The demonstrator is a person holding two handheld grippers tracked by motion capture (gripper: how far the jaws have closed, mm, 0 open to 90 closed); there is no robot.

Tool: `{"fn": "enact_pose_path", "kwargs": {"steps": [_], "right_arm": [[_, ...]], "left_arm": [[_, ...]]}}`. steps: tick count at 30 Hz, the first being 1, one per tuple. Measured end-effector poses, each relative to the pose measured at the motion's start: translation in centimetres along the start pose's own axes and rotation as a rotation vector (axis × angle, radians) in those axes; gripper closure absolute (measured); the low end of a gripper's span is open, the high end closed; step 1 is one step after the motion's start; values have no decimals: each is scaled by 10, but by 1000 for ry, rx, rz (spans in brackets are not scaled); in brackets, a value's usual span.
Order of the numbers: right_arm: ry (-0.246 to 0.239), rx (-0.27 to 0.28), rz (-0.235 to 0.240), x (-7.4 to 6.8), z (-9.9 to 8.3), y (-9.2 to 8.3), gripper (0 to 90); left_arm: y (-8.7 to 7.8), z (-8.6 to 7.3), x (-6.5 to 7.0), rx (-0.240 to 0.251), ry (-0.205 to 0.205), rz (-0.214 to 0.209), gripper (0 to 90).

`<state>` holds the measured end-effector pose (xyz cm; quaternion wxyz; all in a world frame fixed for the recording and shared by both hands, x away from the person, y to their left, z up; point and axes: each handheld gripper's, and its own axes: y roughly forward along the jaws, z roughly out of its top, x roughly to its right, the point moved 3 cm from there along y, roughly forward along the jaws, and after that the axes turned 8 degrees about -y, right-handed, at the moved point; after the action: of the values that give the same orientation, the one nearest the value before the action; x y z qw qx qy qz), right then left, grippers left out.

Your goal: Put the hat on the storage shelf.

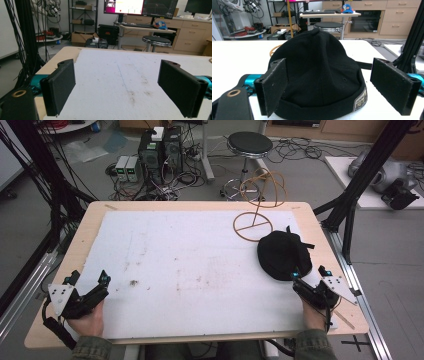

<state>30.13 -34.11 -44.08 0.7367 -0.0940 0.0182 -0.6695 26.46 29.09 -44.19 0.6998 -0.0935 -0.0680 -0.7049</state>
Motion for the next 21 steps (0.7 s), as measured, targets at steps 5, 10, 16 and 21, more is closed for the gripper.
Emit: {"fn": "enact_pose_path", "kwargs": {"steps": [5, 10, 16, 21], "right_arm": [[5, 1, -2, 0, 0, 0, 141], [2, 5, -2, 0, 0, 0, 141], [14, 14, -8, 1, 1, -1, 141], [20, 12, -10, 2, 0, -1, 141]], "left_arm": [[0, 0, 0, -3, 2, 0, 148], [0, 0, -1, -6, -1, 1, 148], [0, 0, 0, -5, -4, -4, 149], [0, 0, -1, -7, -2, -1, 148]]}}
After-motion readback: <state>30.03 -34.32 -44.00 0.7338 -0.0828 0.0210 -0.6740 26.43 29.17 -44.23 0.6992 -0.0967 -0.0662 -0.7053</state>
